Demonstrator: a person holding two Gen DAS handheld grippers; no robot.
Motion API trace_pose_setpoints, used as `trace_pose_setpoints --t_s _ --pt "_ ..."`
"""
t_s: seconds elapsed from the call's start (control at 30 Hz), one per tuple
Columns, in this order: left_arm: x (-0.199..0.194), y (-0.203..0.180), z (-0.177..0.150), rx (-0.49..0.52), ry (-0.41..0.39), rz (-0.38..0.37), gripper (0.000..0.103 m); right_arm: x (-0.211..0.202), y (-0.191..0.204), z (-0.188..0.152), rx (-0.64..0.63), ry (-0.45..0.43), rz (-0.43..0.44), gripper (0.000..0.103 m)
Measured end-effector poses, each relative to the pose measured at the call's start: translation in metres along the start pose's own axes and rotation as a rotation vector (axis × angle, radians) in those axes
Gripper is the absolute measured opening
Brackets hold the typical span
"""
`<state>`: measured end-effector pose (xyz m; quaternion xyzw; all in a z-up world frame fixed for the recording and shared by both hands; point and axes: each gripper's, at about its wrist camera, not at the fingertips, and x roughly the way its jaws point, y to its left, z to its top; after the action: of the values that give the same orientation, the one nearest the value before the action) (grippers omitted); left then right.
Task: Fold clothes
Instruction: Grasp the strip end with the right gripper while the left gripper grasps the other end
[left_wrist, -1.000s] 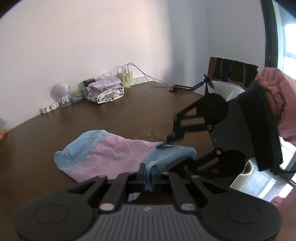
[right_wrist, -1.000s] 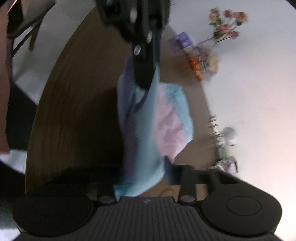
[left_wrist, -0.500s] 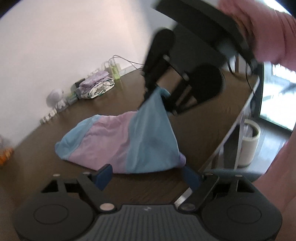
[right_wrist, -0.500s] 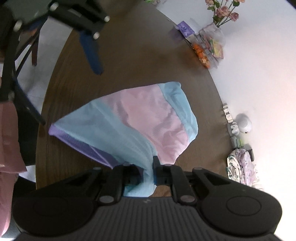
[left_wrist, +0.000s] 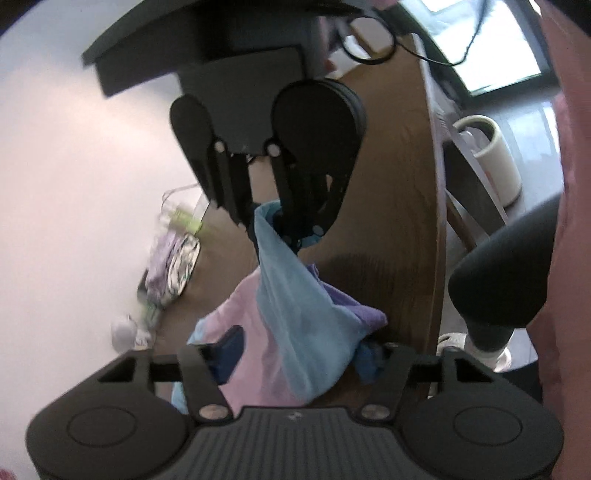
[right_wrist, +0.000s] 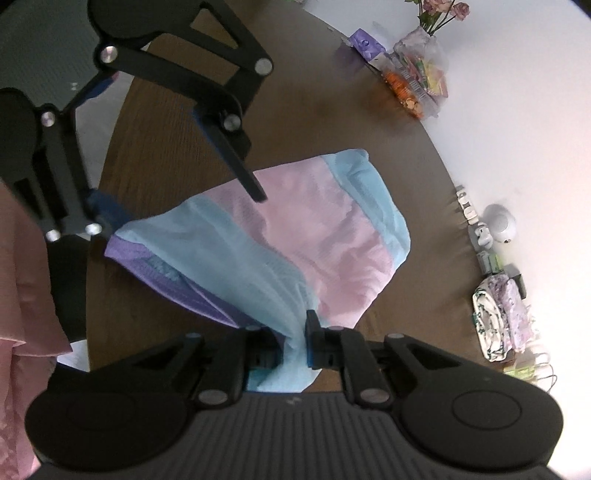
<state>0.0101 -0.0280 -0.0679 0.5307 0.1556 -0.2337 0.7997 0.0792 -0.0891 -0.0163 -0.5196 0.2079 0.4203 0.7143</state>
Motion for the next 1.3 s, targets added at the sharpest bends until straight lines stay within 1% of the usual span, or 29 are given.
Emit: trace_pose_setpoints --t_s 0.03,0.1,0.17,0.23,0.27,0.3,0.33,0.37,0.43,0.47,0.5,0.53,0.63,0.7,0.77,0.83,0.87,0.9,0.93,0.97,1.0,1.13,1.2,1.23,1.3 --pt "0.001 -0.001 0.000 0.010 -0.008 -0.014 0.040 0.000 0.001 -0.002 0.000 -0.006 -0.002 0.011" --pt "0.003 -0.002 -0.001 0.025 -0.014 -0.022 0.016 -0.001 0.004 -0.005 0.001 -0.019 -0.007 0.011" --pt "0.004 0.001 -0.002 0.013 -0.032 -0.015 0.009 -0.002 0.006 -0.008 0.002 -0.032 -0.011 0.012" --pt "0.003 0.014 -0.002 -0.059 -0.052 -0.015 0.007 -0.003 0.008 -0.011 0.003 -0.045 -0.015 0.015" --pt "0.003 0.022 -0.003 -0.096 -0.055 -0.019 0.007 -0.004 0.009 -0.013 0.003 -0.052 -0.018 0.025" --pt "0.002 0.030 -0.004 -0.130 -0.056 -0.023 0.006 -0.004 0.011 -0.014 0.004 -0.058 -0.020 0.041" --pt "0.002 0.037 -0.005 -0.157 -0.057 -0.026 0.006 -0.006 0.013 -0.017 -0.002 -0.074 -0.036 0.050" --pt "0.002 0.043 -0.006 -0.181 -0.059 -0.031 0.006 -0.008 0.016 -0.019 -0.003 -0.093 -0.049 0.054" --pt "0.003 0.055 -0.007 -0.224 -0.061 -0.041 0.006 -0.013 0.021 -0.022 -0.001 -0.129 -0.071 0.069" --pt "0.004 0.059 -0.006 -0.238 -0.061 -0.044 0.006 -0.015 0.024 -0.023 0.001 -0.148 -0.082 0.074" --pt "0.005 0.062 -0.006 -0.252 -0.062 -0.046 0.006 -0.017 0.028 -0.024 0.003 -0.169 -0.093 0.081" --pt "0.006 0.065 -0.005 -0.260 -0.062 -0.050 0.006 -0.019 0.031 -0.023 0.007 -0.183 -0.094 0.082" --pt "0.010 0.069 -0.002 -0.269 -0.064 -0.056 0.006 -0.017 0.040 -0.017 0.049 -0.200 -0.102 0.082" --pt "0.011 0.071 -0.001 -0.274 -0.070 -0.058 0.006 -0.012 0.040 -0.012 0.098 -0.200 -0.117 0.082" --pt "0.009 0.072 -0.001 -0.281 -0.076 -0.056 0.006 -0.006 0.034 -0.006 0.146 -0.188 -0.131 0.079" --pt "0.004 0.073 -0.003 -0.293 -0.086 -0.046 0.006 0.001 0.026 -0.003 0.175 -0.165 -0.127 0.071" --pt "0.000 0.073 -0.005 -0.302 -0.089 -0.042 0.006 0.003 0.022 -0.003 0.181 -0.152 -0.119 0.063" --pt "-0.003 0.074 -0.006 -0.312 -0.090 -0.038 0.006 0.005 0.019 -0.002 0.187 -0.139 -0.111 0.051" --pt "-0.006 0.073 -0.008 -0.323 -0.090 -0.038 0.006 0.007 0.016 -0.002 0.182 -0.122 -0.099 0.043" --pt "-0.009 0.072 -0.011 -0.334 -0.087 -0.039 0.006 0.008 0.013 -0.003 0.171 -0.106 -0.086 0.030" --pt "-0.013 0.071 -0.013 -0.345 -0.085 -0.040 0.005 0.008 0.013 -0.003 0.148 -0.092 -0.076 0.021" --pt "-0.023 0.063 -0.017 -0.375 -0.088 -0.073 0.005 0.004 0.021 0.007 0.000 -0.029 -0.061 0.014" --pt "-0.029 0.065 -0.018 -0.404 -0.090 -0.094 0.005 -0.001 0.027 0.011 -0.076 -0.003 -0.040 0.014" --pt "-0.033 0.068 -0.019 -0.426 -0.092 -0.107 0.005 -0.005 0.028 0.015 -0.116 0.012 -0.019 0.014" --pt "-0.034 0.088 -0.027 -0.519 -0.103 -0.145 0.005 -0.016 0.025 0.024 -0.184 0.035 0.055 0.014"
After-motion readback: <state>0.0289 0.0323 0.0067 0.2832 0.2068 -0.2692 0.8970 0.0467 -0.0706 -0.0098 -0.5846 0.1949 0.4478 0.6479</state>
